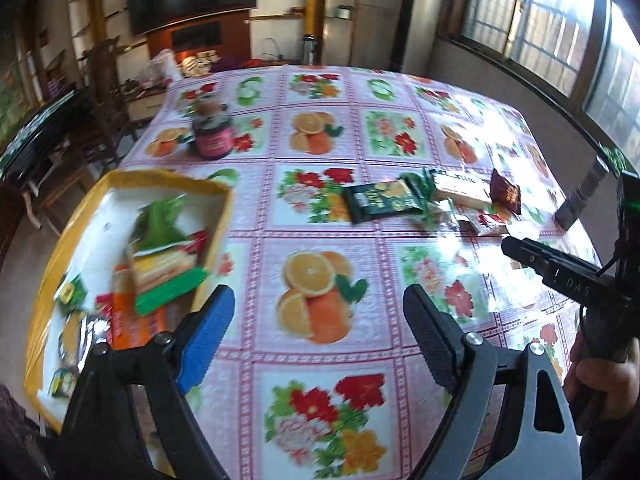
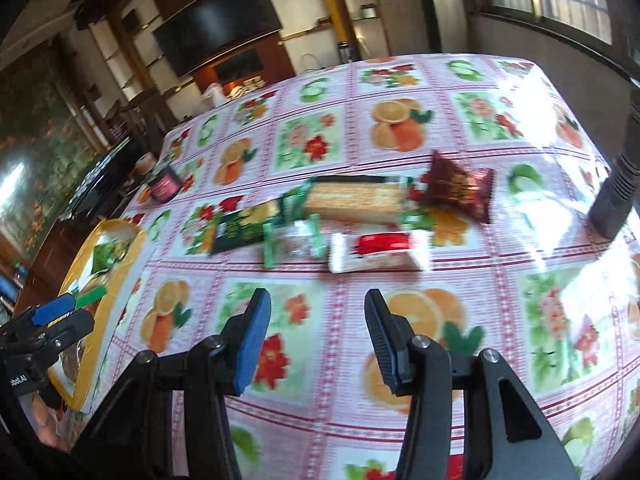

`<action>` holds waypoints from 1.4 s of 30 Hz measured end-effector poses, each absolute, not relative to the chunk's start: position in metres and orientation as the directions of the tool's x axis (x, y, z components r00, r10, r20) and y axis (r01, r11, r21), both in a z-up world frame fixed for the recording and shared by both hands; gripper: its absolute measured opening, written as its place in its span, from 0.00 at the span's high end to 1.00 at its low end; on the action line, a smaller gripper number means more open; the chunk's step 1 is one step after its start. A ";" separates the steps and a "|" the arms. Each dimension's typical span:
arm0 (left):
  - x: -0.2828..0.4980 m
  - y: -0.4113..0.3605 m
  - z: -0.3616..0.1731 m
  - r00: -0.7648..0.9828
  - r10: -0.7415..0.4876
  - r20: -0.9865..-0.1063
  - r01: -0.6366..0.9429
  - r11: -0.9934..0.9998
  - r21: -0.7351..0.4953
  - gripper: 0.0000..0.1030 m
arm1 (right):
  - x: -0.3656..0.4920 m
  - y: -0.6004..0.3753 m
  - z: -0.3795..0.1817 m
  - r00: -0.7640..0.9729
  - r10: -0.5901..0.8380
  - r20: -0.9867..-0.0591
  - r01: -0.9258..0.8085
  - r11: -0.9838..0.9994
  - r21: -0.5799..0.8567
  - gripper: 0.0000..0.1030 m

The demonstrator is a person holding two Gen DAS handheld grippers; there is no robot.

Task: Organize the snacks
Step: 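Withdraw both tools from the tray back over the remaining snacks, then grasp the clear cracker packet with the left tool while the right tool grasps the red-brown candy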

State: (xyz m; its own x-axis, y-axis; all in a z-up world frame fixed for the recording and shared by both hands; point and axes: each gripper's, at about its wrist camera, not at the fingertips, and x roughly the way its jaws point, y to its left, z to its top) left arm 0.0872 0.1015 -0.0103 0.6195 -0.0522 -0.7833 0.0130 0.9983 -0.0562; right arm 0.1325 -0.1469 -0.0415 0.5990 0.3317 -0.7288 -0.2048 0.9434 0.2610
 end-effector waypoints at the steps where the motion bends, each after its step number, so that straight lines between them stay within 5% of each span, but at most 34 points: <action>1: 0.092 0.096 -0.012 0.614 -0.056 -0.788 0.025 0.998 -0.051 0.16 | 0.134 -0.154 -0.042 0.605 0.324 -0.728 -0.194 0.946 0.260 0.53; 17: 0.177 0.044 -0.037 0.538 -0.033 -0.842 0.165 0.984 0.067 0.16 | 0.175 -0.205 -0.042 0.650 0.253 -0.717 -0.100 0.963 0.250 0.53; 27: 0.186 -0.010 -0.047 0.476 -0.200 -0.856 0.291 0.955 -0.061 0.16 | 0.224 -0.213 -0.044 0.654 0.181 -0.734 -0.112 0.983 0.143 0.52; 38: 0.227 -0.037 -0.074 0.420 -0.219 -0.881 0.316 0.945 -0.085 0.17 | 0.251 -0.216 -0.063 0.610 0.206 -0.765 -0.193 0.975 0.108 0.50; 42: 0.233 -0.040 -0.078 0.433 -0.211 -0.876 0.322 0.944 -0.069 0.28 | 0.251 -0.213 -0.063 0.615 0.199 -0.763 -0.197 0.976 0.096 0.50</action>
State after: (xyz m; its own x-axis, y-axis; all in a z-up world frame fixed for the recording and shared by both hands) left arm 0.2332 -0.0395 -0.0781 0.4330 -0.2111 -0.8763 0.3216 0.9444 -0.0686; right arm 0.2507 -0.2127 -0.0633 0.6151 0.1991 -0.7629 -0.1973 0.9757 0.0956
